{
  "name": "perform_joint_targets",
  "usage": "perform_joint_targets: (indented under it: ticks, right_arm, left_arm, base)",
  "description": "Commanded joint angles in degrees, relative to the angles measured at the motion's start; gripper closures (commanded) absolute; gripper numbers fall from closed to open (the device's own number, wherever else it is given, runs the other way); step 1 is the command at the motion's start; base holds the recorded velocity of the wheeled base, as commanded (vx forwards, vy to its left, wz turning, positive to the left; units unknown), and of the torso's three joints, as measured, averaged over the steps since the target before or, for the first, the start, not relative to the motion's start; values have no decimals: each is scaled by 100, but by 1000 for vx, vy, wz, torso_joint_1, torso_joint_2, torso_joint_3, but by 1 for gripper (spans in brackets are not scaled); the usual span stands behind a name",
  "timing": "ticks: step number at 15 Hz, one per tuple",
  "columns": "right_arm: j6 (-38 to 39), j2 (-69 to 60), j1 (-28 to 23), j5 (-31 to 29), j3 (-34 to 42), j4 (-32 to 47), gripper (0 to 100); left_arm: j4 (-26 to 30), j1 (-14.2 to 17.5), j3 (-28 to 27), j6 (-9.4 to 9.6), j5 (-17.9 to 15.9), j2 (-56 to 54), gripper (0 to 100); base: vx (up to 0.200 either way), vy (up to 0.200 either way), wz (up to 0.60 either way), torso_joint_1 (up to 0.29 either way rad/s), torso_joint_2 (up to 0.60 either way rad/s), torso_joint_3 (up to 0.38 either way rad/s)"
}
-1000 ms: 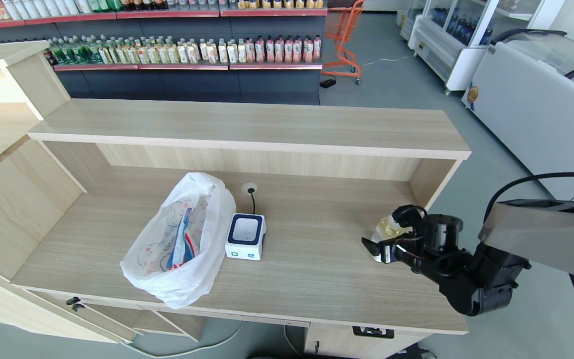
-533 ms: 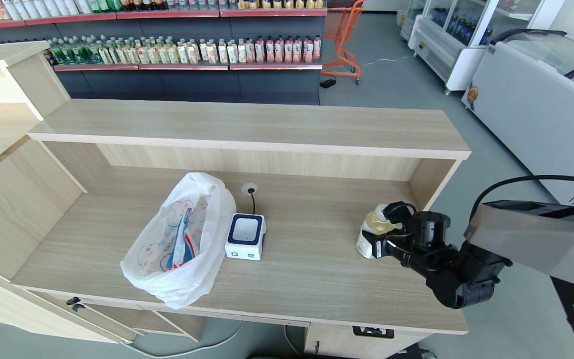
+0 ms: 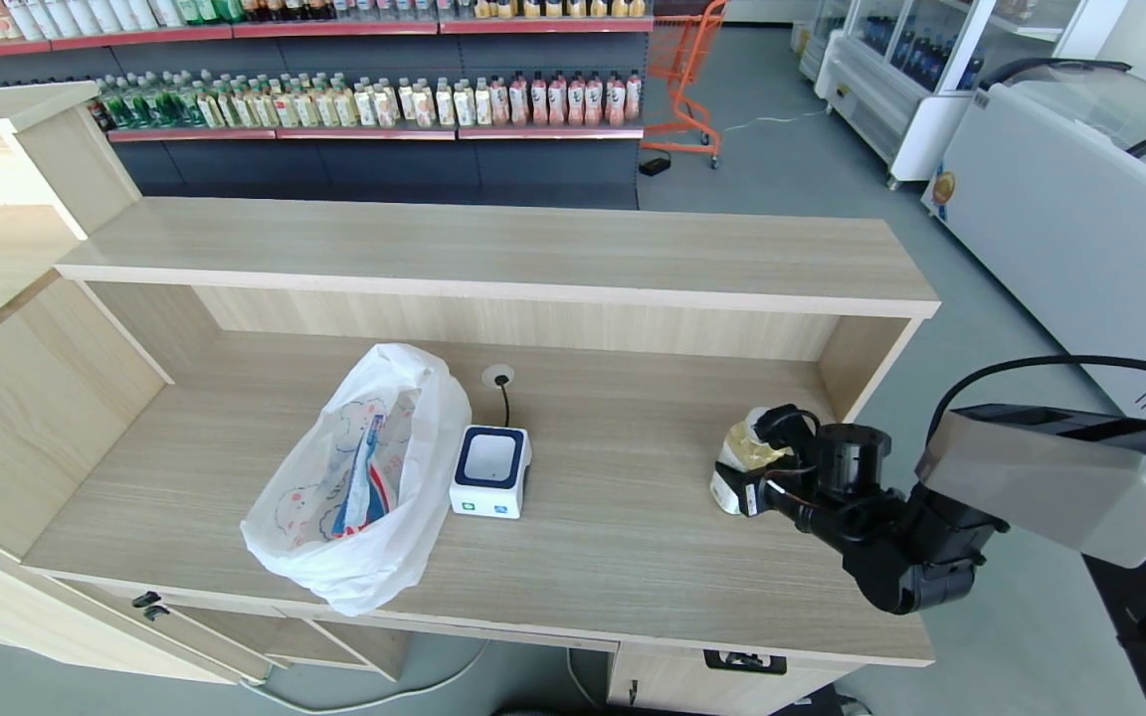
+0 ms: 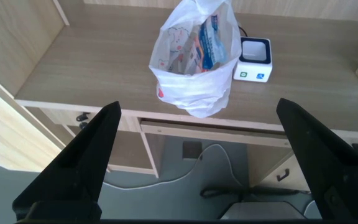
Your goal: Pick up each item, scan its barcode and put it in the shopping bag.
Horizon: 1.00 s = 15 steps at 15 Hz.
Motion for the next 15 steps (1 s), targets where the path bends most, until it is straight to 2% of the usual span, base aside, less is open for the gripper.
perform_joint_targets:
  ticks: [1, 3, 4, 6, 7, 8, 9, 12, 13, 15]
  right_arm:
    - [29, -114, -53, 50, -8, 3, 100]
    - [434, -817, -272, 560, 106, 389, 100]
    - [987, -1432, -378, 929, 238, 943, 100]
    - [1875, -2619, -694, 2072, 255, 2463, 100]
    - [1981, -3041, -852, 2757, 273, 3008, 100]
    - [1981, -3216, -940, 3179, 308, 3123, 100]
    - [1989, -3480, -1028, 4049, 510, 3123, 100]
    - [1981, -3972, -967, 5499, 994, 3114, 100]
    - [1981, -4139, -844, 5772, 1143, 3123, 100]
    - [1981, -4377, -501, 5851, 1363, 3123, 100]
  left_arm:
    - [0, 0, 0, -2, 9, -1, 0]
    - [0, 0, 0, -2, 0, -1, 0]
    - [0, 0, 0, -2, 0, -1, 0]
    - [0, 0, 0, -2, 9, -1, 0]
    - [0, 0, 0, -2, 0, -1, 0]
    - [0, 0, 0, -2, 9, -1, 0]
    - [0, 0, 0, -2, 9, -1, 0]
    - [0, 0, 0, -2, 9, -1, 0]
    - [0, 0, 0, -2, 9, -1, 0]
    - [0, 0, 0, -2, 9, -1, 0]
  base:
    - [0, 0, 0, 0, 0, 0]
    - [0, 0, 0, 0, 0, 0]
    - [0, 0, 0, 0, 0, 0]
    - [0, 0, 0, 0, 0, 0]
    - [0, 0, 0, 0, 0, 0]
    - [0, 0, 0, 0, 0, 0]
    - [0, 0, 0, 0, 0, 0]
    - [0, 0, 0, 0, 0, 0]
    - [0, 0, 0, 0, 0, 0]
    - [0, 0, 0, 0, 0, 0]
